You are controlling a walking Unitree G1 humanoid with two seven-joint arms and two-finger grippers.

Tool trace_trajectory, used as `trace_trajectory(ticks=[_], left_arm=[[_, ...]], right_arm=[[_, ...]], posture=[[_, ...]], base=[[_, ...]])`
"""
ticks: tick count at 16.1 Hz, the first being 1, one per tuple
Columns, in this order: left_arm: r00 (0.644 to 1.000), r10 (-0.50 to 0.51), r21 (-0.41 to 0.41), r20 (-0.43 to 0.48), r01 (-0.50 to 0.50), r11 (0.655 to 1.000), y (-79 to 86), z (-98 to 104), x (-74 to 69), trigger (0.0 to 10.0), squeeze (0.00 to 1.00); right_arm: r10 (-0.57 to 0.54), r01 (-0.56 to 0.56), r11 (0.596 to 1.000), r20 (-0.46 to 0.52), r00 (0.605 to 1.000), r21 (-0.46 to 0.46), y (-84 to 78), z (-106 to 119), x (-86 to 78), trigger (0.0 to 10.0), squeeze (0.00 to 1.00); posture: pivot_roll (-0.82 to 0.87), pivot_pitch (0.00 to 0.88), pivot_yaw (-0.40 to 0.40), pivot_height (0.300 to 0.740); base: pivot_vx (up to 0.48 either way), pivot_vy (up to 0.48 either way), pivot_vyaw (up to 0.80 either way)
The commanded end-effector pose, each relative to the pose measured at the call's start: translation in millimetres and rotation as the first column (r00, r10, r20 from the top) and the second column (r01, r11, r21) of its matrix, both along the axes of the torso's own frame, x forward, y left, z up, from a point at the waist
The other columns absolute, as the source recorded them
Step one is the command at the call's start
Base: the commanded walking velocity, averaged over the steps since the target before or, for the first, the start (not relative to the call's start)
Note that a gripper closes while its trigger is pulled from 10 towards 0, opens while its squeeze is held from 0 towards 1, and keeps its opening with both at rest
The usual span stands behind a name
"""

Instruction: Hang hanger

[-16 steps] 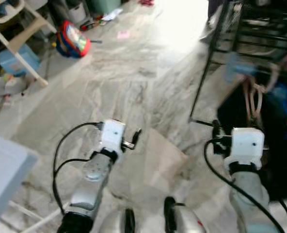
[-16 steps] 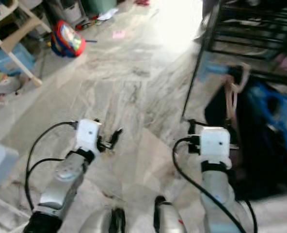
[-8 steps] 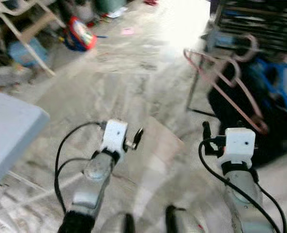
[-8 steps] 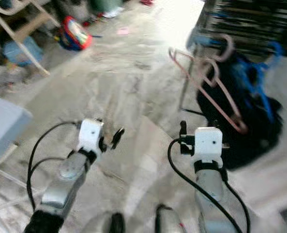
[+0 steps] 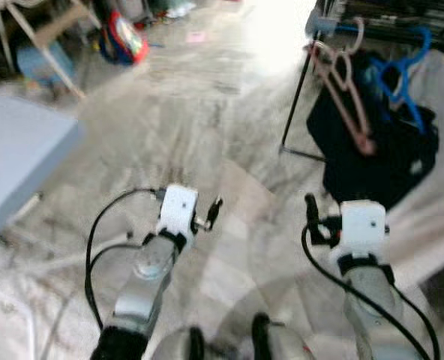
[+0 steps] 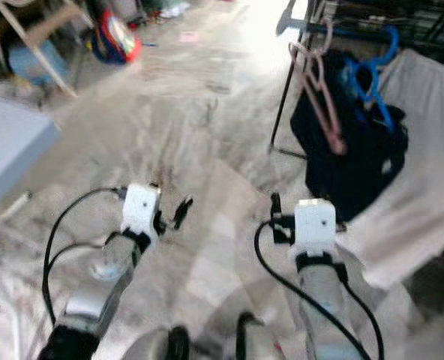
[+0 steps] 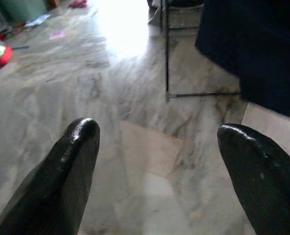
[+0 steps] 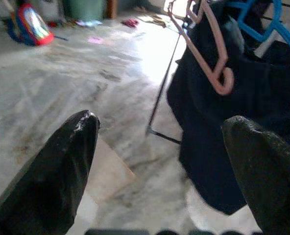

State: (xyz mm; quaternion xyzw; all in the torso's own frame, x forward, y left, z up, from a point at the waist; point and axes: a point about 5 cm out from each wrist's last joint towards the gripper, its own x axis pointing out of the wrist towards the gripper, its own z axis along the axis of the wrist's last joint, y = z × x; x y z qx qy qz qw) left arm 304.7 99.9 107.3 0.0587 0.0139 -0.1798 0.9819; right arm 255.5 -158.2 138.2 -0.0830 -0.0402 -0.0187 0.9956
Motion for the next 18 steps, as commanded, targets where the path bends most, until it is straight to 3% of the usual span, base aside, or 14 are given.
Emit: trace_trajectory(ticks=[1, 6, 10, 12, 18], left_arm=[[1.000, 0.025, 0.015, -0.018, -0.025, 1.000, 7.1, -7.0, -2.6, 10.0, 0.00], [0.996, 0.071, 0.053, -0.048, -0.068, 0.996, 7.7, -22.5, 1.6, 10.0, 0.00], [0.990, 0.121, 0.068, -0.076, -0.116, 0.991, 18.3, -32.7, 2.5, 10.0, 0.00], [0.989, 0.129, 0.063, -0.071, -0.125, 0.990, 20.7, -32.6, 3.2, 10.0, 0.00], [0.982, 0.178, 0.046, -0.068, -0.175, 0.984, 28.3, -31.8, 4.9, 10.0, 0.00]], right_arm=[[0.034, -0.034, 0.999, 0.016, 0.999, 0.012, 6.4, 2.9, -1.3, 10.0, 0.00], [0.080, -0.081, 0.996, 0.004, 0.997, 0.029, 12.5, -2.0, 8.9, 10.0, 0.00], [0.076, -0.076, 0.996, -0.015, 0.997, 0.045, 11.7, -10.0, 17.6, 10.0, 0.00], [0.103, -0.103, 0.994, -0.005, 0.995, 0.040, 17.7, -10.3, 19.8, 10.0, 0.00], [0.183, -0.183, 0.983, 0.033, 0.983, -0.018, 33.2, -6.8, 20.7, 10.0, 0.00]], posture=[[0.02, 0.260, 0.064, 0.740], [0.05, 0.176, 0.029, 0.740], [0.08, 0.123, 0.036, 0.740], [0.09, 0.126, 0.046, 0.740], [0.08, 0.192, 0.088, 0.740]], base=[[-0.259, 0.000, 0.00], [0.000, 0.000, 0.00], [0.000, 0.000, 0.00], [0.000, 0.000, 0.00], [0.000, 0.000, 0.80]])
